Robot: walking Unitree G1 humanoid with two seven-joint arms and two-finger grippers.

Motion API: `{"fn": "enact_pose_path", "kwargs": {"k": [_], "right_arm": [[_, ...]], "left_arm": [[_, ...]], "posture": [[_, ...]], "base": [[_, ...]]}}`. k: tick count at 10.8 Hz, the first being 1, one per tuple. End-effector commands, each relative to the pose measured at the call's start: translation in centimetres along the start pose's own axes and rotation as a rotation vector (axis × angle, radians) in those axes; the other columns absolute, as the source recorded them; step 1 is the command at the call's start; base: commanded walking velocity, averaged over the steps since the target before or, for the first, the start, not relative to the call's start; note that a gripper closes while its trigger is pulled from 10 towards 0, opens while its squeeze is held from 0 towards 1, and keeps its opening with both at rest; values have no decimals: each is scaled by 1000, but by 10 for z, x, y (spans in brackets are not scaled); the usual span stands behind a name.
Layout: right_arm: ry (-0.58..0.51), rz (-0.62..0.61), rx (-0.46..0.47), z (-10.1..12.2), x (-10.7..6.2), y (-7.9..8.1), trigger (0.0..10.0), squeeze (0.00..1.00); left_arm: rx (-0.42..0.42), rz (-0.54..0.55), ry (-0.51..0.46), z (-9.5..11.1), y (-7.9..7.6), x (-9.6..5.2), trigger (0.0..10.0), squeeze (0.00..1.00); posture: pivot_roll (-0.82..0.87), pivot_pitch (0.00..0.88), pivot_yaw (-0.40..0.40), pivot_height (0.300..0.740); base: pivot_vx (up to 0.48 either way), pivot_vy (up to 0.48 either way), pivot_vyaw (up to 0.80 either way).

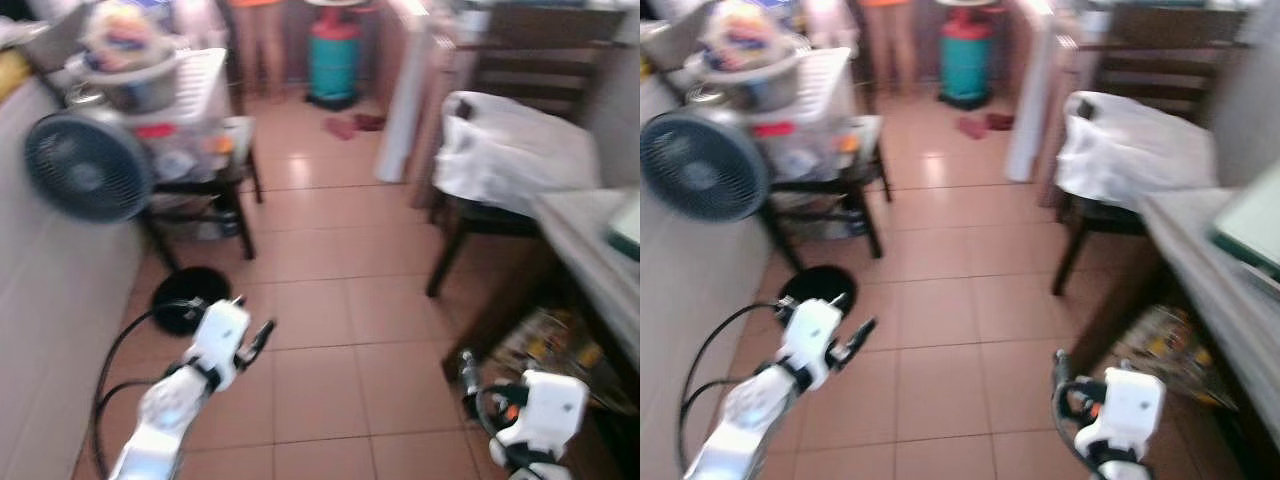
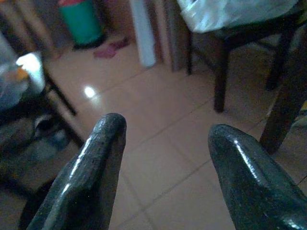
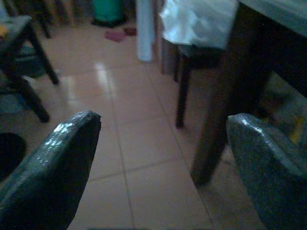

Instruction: Setting the table

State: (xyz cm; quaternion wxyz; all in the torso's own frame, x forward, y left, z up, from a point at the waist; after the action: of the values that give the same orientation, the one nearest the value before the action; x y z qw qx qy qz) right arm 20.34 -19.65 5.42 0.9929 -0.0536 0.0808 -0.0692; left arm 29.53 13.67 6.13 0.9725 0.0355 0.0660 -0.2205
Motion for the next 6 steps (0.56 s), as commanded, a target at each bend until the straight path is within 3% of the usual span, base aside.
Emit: {"fn": "enact_pose_path", "kwargs": {"k": [1,6], "right_arm": [[15,-12,17,0,-1,6,10000,0],[32,-29,32,-4,-8,11,10000,0]], "left_arm": [[12,-11,-6,2,-3,5,10000,0],[14,-35,-18,6,-7,15,10000,0]], "posture": [[19,77,16,740],[6,90,30,740]], "base": [[0,0,-775],[0,0,-775]]}}
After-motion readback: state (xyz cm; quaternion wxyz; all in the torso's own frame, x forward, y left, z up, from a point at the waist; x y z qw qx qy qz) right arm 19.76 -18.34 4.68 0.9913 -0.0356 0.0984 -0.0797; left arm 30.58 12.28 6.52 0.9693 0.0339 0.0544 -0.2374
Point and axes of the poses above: a point about 5 cm out from each wrist's last joint towards the gripper, its own x axis pointing out of the wrist towards the gripper, its own z axis along the axis of the wrist's last joint, y = z × x, the point moved 3 cm from there along x, pointing out of the wrist towards the gripper, and after that the axes turned 11 degrees about -x, right-handed, at the moved point
